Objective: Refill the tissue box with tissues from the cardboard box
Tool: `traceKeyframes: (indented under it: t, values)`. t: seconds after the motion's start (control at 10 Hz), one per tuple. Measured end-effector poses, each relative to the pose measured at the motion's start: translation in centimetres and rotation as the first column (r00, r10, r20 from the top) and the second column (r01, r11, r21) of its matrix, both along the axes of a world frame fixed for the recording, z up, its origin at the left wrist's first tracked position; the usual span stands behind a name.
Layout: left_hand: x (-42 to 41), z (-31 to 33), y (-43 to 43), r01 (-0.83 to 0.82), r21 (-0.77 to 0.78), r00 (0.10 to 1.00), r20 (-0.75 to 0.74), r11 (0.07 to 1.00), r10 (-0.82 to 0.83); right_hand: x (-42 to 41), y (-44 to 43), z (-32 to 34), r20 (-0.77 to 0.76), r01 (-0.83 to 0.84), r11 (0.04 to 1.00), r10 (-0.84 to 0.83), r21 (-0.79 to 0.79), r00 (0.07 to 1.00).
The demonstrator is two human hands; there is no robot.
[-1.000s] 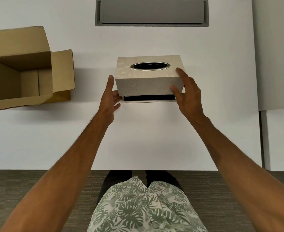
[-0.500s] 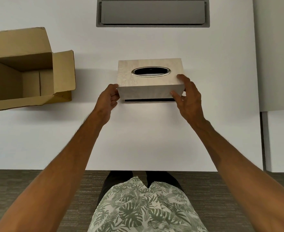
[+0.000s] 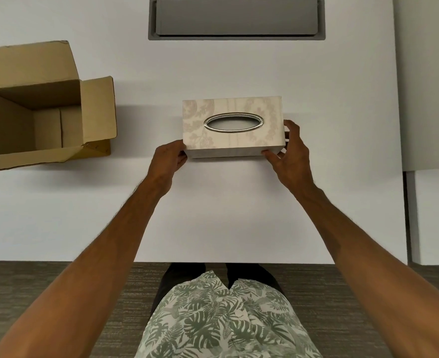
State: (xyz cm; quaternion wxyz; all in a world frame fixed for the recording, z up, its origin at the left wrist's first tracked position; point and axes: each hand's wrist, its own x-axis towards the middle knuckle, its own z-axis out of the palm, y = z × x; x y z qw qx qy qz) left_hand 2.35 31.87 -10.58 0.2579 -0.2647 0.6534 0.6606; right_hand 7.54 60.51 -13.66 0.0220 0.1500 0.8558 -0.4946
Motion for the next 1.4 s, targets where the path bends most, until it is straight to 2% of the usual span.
traceKeyframes:
  t: [0.2, 0.5, 0.6, 1.1, 1.2, 1.4]
  values:
    - [0.4, -0.6, -0.3, 0.098, -0.102, 0.987, -0.117, 0.99, -0.11, -0.1, -0.4, 0.1, 0.006, -0.026, 0.999, 0.026, 0.047, 1.0]
    - [0.0, 0.4, 0.1, 0.104, -0.1, 0.985, -0.127, 0.989, -0.117, -0.7, -0.4, 0.4, 0.059, -0.077, 0.989, 0.07, 0.124, 0.996]
    - [-1.0, 0.7, 0.1, 0.157, -0.216, 0.965, -0.174, 0.964, -0.196, -1.5, -0.4, 0.7, 0.046, -0.084, 0.987, 0.078, 0.135, 0.996]
    - [-2.9, 1.1, 0.6, 0.199, -0.334, 0.942, -0.195, 0.921, -0.274, -3.3, 0.1, 0.6, 0.014, -0.117, 0.977, 0.116, 0.177, 0.993]
    - [-2.5, 2.3, 1.5, 0.19, -0.401, 0.932, -0.212, 0.896, -0.293, -3.3, 0.2, 1.5, 0.089, -0.123, 0.982, 0.111, 0.142, 0.99]
    - [-1.2, 4.0, 1.4, 0.187, -0.558, 0.876, -0.277, 0.808, -0.394, -2.6, 1.0, 4.1, 0.081, -0.125, 0.974, 0.111, 0.19, 0.991]
